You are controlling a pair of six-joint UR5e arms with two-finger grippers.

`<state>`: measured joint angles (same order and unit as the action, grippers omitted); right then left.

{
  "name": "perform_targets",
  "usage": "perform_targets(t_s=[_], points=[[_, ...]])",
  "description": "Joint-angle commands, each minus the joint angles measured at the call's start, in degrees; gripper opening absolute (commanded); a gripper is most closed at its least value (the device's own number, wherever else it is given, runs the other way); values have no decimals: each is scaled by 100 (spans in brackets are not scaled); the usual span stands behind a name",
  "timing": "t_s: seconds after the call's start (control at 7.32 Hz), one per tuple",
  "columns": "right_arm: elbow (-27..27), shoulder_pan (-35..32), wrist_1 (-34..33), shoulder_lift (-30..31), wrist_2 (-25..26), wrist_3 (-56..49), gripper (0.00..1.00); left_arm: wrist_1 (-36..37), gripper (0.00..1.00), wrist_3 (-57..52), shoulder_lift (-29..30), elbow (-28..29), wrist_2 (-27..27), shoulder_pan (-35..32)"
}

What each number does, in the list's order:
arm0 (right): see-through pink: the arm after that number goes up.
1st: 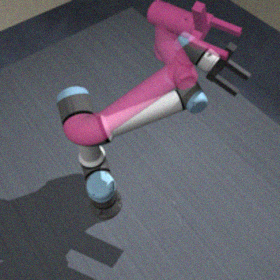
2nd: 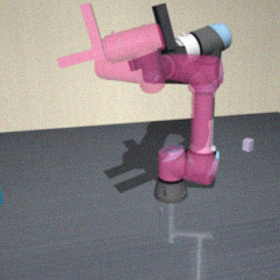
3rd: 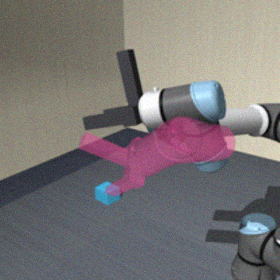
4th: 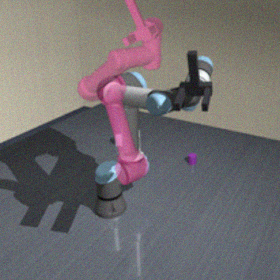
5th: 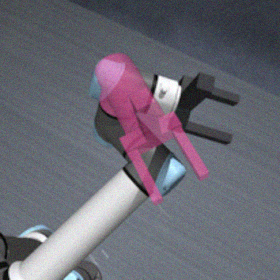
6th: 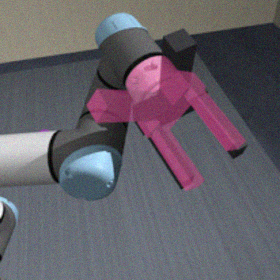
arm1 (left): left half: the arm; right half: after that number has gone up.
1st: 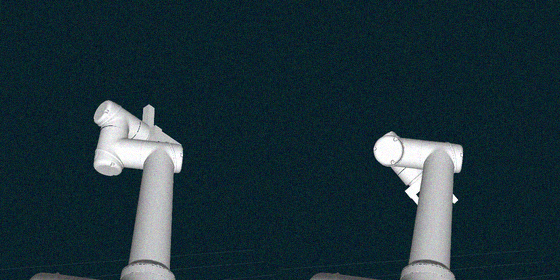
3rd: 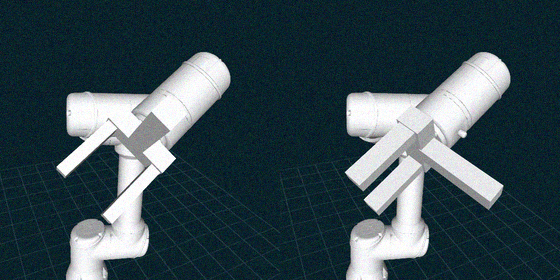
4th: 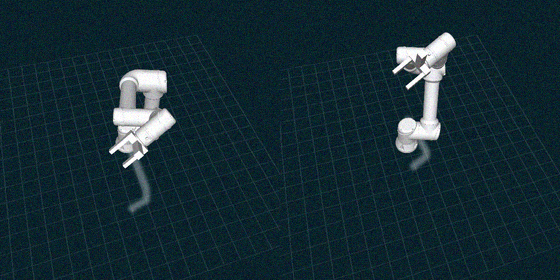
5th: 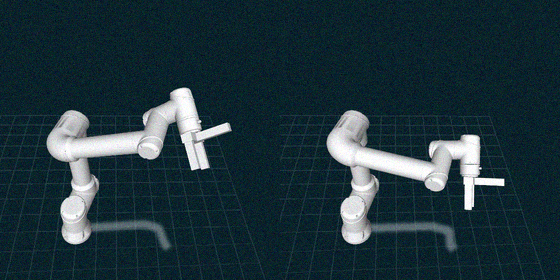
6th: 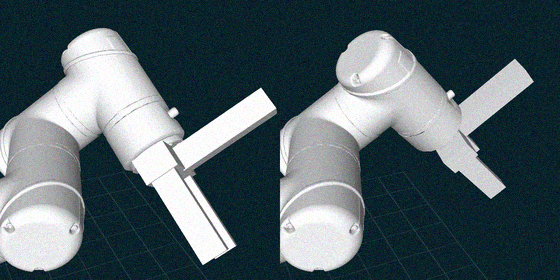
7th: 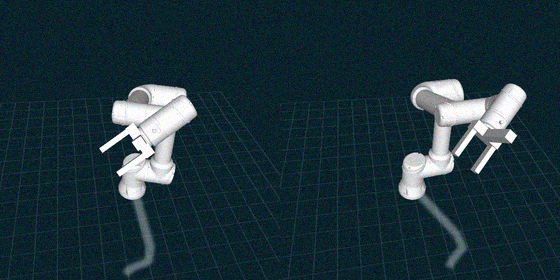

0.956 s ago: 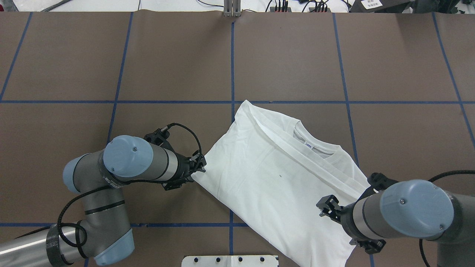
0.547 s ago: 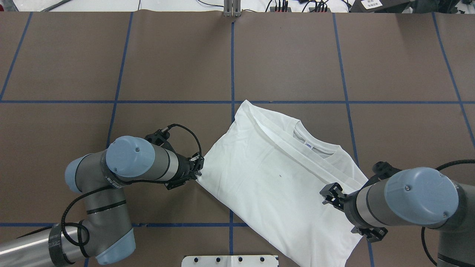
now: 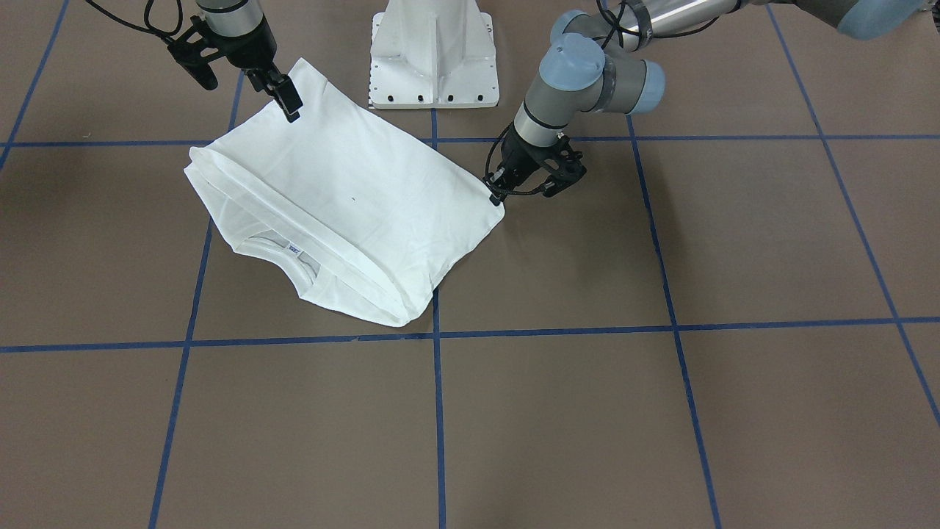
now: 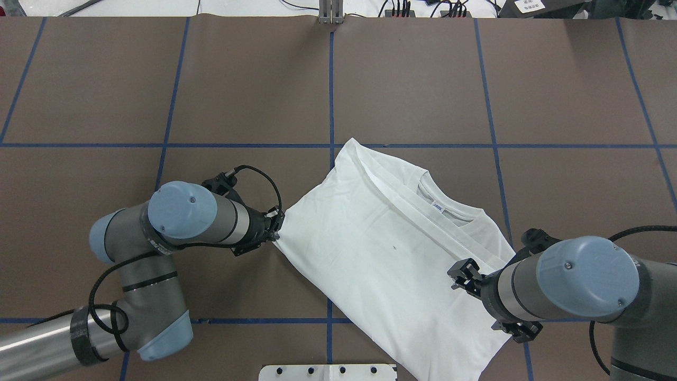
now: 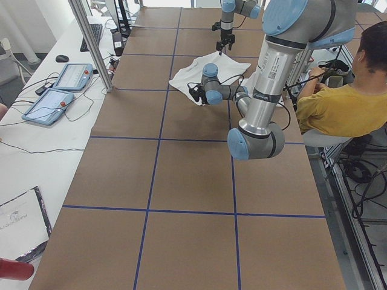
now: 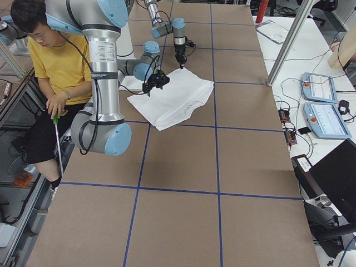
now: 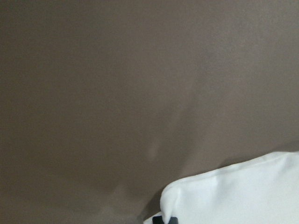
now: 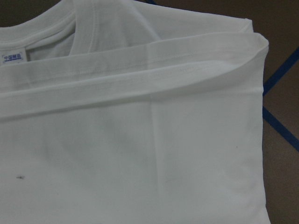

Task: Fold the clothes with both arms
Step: 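Pull the corner away with the left gripper while the right gripper holds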

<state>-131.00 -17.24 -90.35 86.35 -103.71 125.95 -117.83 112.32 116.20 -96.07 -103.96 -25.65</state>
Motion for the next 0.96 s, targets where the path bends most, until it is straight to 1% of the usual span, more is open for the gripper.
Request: perform_targets(t_s=[0.0,0.14,0.27,0.41,0.55,0.68,0.82], points=[[13,-42,0,-13,0,0,100,-56,0,-656,636,838,-19,-866],[13,-42,0,-13,0,0,100,-334,0,-868,1119,1593,-19,-1211],[30,-68,9,-30,0,0,100,-1190,0,-870,1472,2557,-19,-1423],[39,-164,0,-117,0,0,100,-1694,0,-940,2024,3628,-19,-1590],[126,-235,0,-292,0,-9,100,-1769,0,-1167,2325,4048,-19,-1714],[327,-288,0,-599,8,0,100,-1787,10,-1204,2424,4122,-27,-1776],[486,-323,0,-880,34,-9,100,-1909,28,-1317,2425,4218,-27,-1777]])
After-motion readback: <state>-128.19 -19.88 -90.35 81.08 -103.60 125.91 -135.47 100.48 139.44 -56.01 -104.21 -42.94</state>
